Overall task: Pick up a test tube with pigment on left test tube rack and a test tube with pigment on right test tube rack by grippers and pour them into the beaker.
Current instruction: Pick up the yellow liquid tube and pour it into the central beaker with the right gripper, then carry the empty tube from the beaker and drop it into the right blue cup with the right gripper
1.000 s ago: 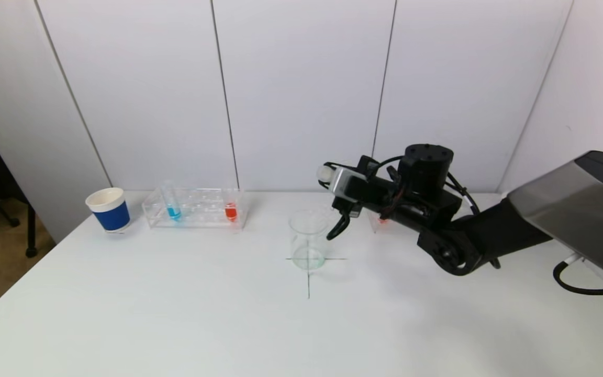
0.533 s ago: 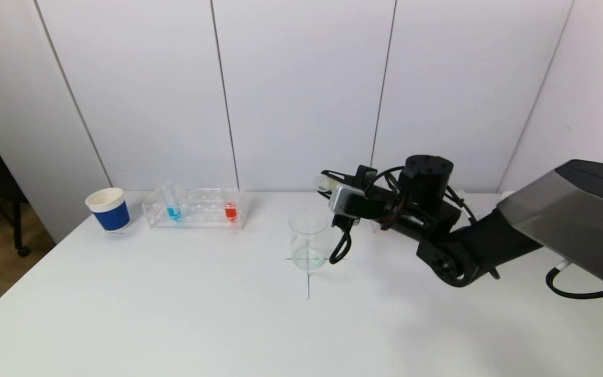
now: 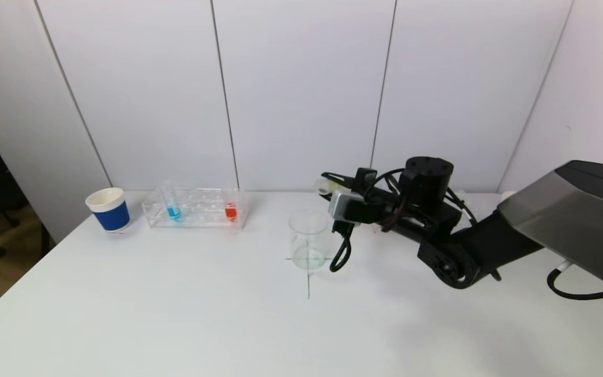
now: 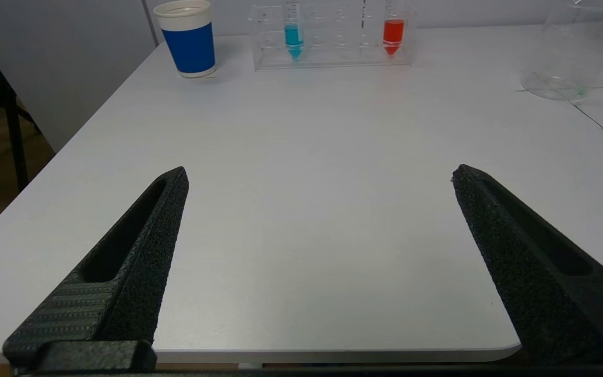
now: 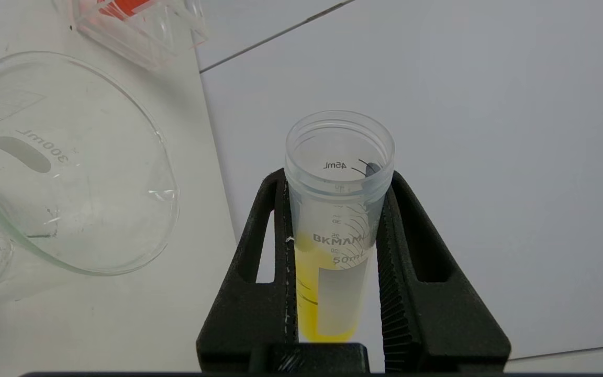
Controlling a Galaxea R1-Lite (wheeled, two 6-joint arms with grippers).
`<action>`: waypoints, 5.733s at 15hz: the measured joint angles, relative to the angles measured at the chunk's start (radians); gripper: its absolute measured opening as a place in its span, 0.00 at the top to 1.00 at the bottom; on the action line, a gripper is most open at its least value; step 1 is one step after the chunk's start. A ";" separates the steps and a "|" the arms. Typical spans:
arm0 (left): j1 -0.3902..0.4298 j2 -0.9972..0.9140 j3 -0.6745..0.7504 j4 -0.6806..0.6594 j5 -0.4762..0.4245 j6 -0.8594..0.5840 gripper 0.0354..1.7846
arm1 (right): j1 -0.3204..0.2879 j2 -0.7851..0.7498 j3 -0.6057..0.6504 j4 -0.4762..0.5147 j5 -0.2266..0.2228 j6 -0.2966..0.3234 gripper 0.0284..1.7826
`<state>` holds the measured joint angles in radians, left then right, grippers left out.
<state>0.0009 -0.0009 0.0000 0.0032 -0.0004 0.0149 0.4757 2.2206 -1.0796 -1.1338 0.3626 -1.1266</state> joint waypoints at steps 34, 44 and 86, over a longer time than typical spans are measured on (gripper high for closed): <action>0.000 0.000 0.000 0.000 0.000 0.000 0.01 | 0.028 0.013 -0.032 0.108 0.021 -0.299 0.73; 0.000 0.000 0.000 0.000 0.000 0.000 0.01 | 0.021 0.001 -0.036 0.165 0.019 -0.434 0.73; 0.000 0.000 0.000 0.000 0.000 0.000 0.01 | 0.034 -0.073 -0.120 0.390 -0.047 -0.393 0.73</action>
<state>0.0009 -0.0009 0.0000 0.0032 0.0000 0.0153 0.5102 2.1479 -1.1994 -0.7436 0.3151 -1.5198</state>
